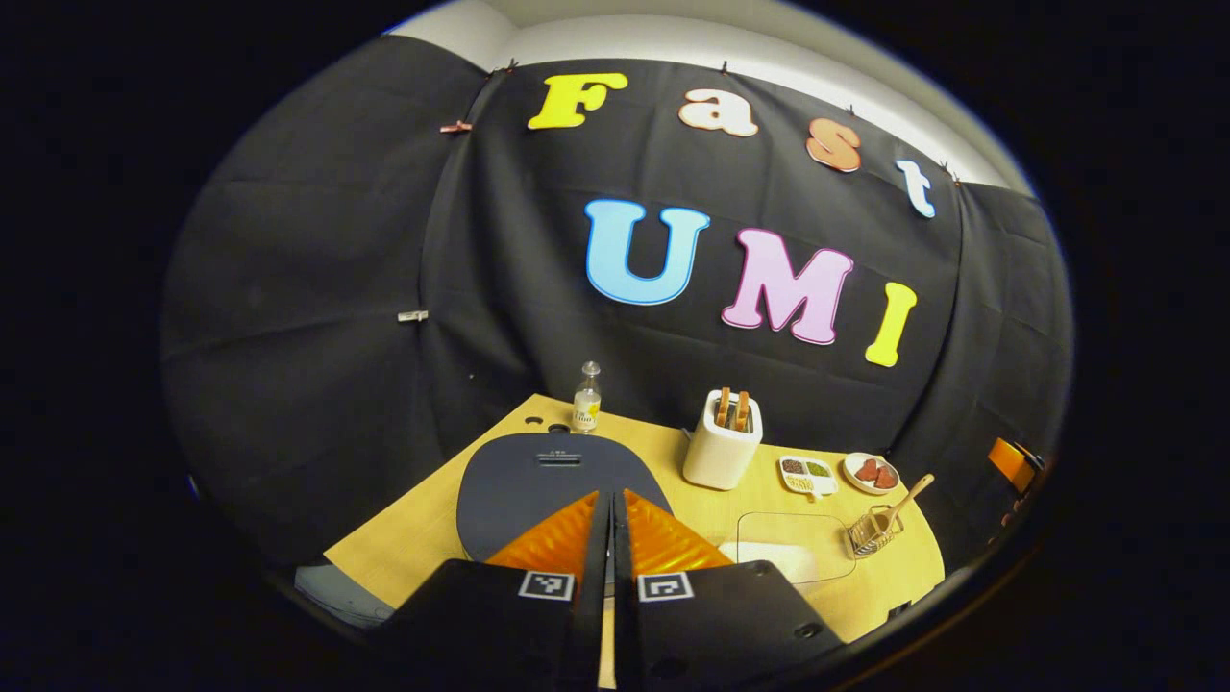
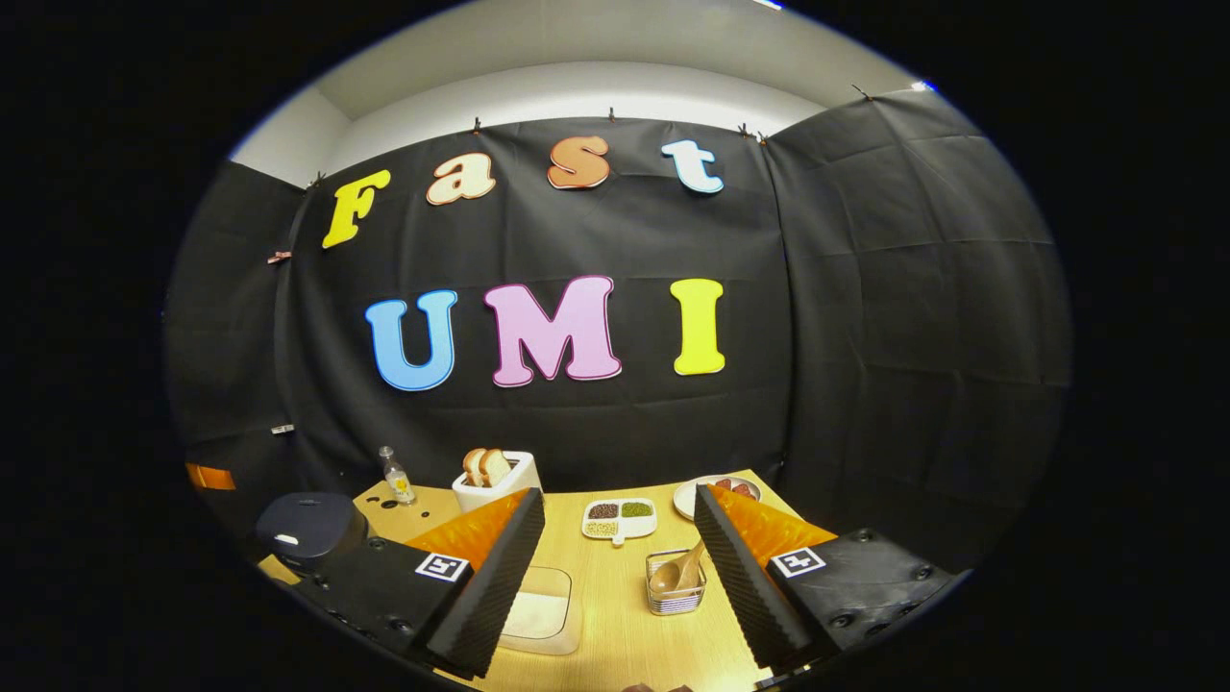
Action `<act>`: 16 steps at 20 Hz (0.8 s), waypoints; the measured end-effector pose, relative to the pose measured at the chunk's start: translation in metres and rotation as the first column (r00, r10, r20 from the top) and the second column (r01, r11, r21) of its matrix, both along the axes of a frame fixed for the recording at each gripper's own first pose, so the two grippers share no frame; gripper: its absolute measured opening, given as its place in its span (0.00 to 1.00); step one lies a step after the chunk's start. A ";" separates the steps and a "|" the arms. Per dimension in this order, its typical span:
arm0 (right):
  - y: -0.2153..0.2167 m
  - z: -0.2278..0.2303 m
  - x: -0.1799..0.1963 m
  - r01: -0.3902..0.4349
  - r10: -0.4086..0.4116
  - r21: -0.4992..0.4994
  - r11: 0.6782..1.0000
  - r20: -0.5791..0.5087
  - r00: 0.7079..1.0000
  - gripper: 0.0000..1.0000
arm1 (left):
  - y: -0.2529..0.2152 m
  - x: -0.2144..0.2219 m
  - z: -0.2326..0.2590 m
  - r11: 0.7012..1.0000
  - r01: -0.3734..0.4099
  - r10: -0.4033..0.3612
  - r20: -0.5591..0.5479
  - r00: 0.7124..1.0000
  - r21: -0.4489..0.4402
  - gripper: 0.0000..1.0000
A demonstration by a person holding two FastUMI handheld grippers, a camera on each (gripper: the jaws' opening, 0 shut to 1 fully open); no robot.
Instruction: Close the left gripper, press the button to open the rice cooker; take a wooden spoon from the chopstick holder with the right hand, scoop a spoonful of rice and pour it into the rice cooker, then put the wooden spoon back into the chopstick holder.
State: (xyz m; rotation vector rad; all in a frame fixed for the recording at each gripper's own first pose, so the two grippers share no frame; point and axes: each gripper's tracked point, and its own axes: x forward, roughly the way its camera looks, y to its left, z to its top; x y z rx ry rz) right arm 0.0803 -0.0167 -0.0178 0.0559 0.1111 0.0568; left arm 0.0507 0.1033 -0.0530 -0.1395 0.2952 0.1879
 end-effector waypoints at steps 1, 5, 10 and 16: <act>-0.002 -0.001 0.003 0.002 -0.002 0.003 1.000 -0.006 1.000 0.98 | 0.004 0.003 -0.005 1.000 -0.008 0.008 -0.011 1.000 -0.015 0.08; -0.011 -0.009 0.011 0.006 -0.006 0.000 1.000 -0.021 1.000 0.98 | 0.015 0.016 -0.032 0.996 -0.028 0.022 -0.068 0.997 -0.084 0.06; -0.017 -0.019 0.017 0.003 -0.003 -0.007 1.000 -0.042 0.999 0.98 | 0.024 0.033 -0.074 0.995 -0.043 0.029 -0.158 0.987 -0.085 0.06; -0.020 -0.028 0.023 -0.005 0.004 -0.009 1.000 -0.061 0.998 0.98 | 0.023 0.043 -0.105 0.995 -0.046 0.025 -0.228 0.973 -0.088 0.05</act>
